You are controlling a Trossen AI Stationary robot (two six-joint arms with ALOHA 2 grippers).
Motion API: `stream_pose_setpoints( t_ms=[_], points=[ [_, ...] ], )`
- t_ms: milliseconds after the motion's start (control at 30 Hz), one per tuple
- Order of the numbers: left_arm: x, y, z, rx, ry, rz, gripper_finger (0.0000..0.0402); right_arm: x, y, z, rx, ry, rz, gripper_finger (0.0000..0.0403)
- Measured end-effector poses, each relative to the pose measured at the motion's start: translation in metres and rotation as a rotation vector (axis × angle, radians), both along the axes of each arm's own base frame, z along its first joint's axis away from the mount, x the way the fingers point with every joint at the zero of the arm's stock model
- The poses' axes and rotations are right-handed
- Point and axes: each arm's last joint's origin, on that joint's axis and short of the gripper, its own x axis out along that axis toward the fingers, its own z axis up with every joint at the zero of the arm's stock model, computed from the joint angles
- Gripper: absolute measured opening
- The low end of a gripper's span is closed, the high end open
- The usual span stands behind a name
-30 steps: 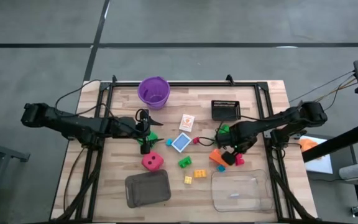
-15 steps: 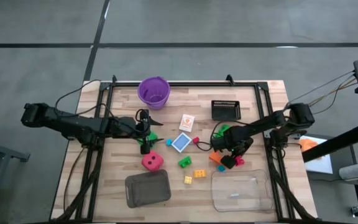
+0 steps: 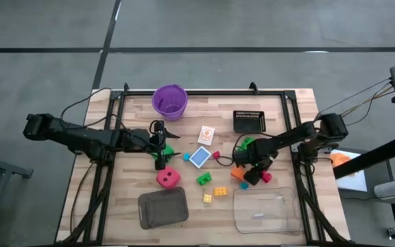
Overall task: Pick & Place Toys
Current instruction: Put the large red game piece into the transparent bin
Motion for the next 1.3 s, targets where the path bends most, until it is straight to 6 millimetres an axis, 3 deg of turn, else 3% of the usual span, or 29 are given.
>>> stream_pose_setpoints(
  t_ms=[267, 600, 733, 967, 1300],
  points=[
    [0.0, 0.0, 0.0, 0.001, -0.001, 0.001, 0.0303, 0.004, -0.005, 0.024, -0.174, -0.17, 0.053, 0.0151],
    [0.0, 0.0, 0.0, 0.017, -0.001, -0.007, 0.0303, 0.03, -0.002, 0.071, -0.432, -0.808, 0.224, 0.0151],
    [0.0, 0.0, 0.001, 0.023, -0.006, -0.01, 0.0303, 0.039, 0.005, 0.076, -0.463, -1.026, 0.353, 0.0151],
    [0.0, 0.0, 0.001, 0.053, -0.003, -0.023, 0.0303, 0.03, 0.024, 0.07, -0.308, -1.075, 0.545, 0.0151],
    [0.003, 0.0, 0.007, 0.051, -0.067, -0.023, 0.0303, -0.008, 0.054, 0.109, -0.135, -1.122, 0.649, 0.0151]
  ],
)
